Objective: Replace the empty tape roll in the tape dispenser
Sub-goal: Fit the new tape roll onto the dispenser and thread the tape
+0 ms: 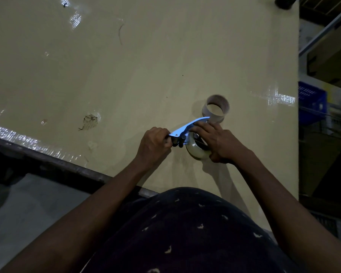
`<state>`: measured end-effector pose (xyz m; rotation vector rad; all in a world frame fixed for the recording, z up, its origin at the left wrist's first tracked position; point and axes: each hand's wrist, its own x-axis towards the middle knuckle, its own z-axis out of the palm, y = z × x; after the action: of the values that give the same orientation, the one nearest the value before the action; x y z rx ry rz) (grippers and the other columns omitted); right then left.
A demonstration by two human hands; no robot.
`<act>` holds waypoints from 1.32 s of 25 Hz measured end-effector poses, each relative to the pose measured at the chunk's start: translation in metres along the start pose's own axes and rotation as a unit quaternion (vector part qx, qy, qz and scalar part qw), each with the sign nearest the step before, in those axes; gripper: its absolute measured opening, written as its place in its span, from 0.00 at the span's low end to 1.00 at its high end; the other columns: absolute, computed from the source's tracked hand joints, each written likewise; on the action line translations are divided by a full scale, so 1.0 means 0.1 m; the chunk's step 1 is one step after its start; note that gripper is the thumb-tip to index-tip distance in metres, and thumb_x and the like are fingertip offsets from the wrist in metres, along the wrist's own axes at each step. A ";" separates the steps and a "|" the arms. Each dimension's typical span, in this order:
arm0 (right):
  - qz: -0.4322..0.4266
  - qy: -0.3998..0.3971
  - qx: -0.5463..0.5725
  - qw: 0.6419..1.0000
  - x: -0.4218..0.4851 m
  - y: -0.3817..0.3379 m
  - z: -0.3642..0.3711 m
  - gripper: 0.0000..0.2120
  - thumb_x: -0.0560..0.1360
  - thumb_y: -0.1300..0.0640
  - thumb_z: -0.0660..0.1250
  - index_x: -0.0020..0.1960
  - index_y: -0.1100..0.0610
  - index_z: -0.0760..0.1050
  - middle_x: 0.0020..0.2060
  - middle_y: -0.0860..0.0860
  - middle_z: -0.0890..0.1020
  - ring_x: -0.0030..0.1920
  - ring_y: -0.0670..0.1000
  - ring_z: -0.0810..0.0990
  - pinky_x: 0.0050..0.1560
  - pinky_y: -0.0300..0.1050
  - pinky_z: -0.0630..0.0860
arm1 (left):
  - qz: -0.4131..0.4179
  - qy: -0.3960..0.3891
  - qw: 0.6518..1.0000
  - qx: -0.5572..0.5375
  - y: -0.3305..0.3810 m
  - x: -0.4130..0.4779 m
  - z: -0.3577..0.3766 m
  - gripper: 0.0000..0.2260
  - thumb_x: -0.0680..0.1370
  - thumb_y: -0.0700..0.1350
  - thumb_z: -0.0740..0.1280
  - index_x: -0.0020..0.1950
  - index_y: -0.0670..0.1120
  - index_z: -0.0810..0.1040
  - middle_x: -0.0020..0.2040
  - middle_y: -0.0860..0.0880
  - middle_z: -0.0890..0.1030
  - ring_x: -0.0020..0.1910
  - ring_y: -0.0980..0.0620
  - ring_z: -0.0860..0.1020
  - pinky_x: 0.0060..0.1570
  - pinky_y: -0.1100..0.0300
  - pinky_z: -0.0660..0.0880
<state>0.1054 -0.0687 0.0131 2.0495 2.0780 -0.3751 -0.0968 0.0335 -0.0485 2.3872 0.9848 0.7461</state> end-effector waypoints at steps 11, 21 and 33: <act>-0.005 0.010 -0.002 1.000 0.00 0.01 0.00 0.43 0.60 0.63 0.69 0.71 0.48 0.58 0.73 0.50 0.62 0.66 0.60 0.65 0.34 0.50 0.74 | -0.081 0.014 0.993 -0.085 0.07 -0.05 0.10 0.06 0.67 0.33 0.64 0.36 0.42 0.70 0.33 0.49 0.69 0.34 0.49 0.68 0.33 0.58 0.61; 0.049 0.078 0.208 0.974 0.10 0.09 -0.19 0.37 0.65 0.48 0.69 0.71 0.47 0.61 0.64 0.52 0.72 0.61 0.58 0.72 0.49 0.57 0.76 | -0.074 0.007 0.992 -0.101 0.04 -0.05 0.12 0.06 0.67 0.35 0.62 0.35 0.44 0.67 0.32 0.49 0.69 0.33 0.49 0.67 0.33 0.57 0.61; 0.065 0.119 -0.132 0.982 0.42 0.11 -0.13 0.15 0.59 0.58 0.73 0.45 0.56 0.79 0.38 0.52 0.80 0.44 0.62 0.76 0.44 0.50 0.67 | -0.056 -0.002 0.994 -0.093 0.00 -0.01 0.09 0.03 0.65 0.35 0.62 0.35 0.41 0.69 0.31 0.49 0.69 0.32 0.49 0.67 0.32 0.55 0.61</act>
<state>0.1159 -0.0249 0.0120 2.1346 1.9750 0.1670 -0.0913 0.0307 -0.0557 2.1550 0.9928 0.7563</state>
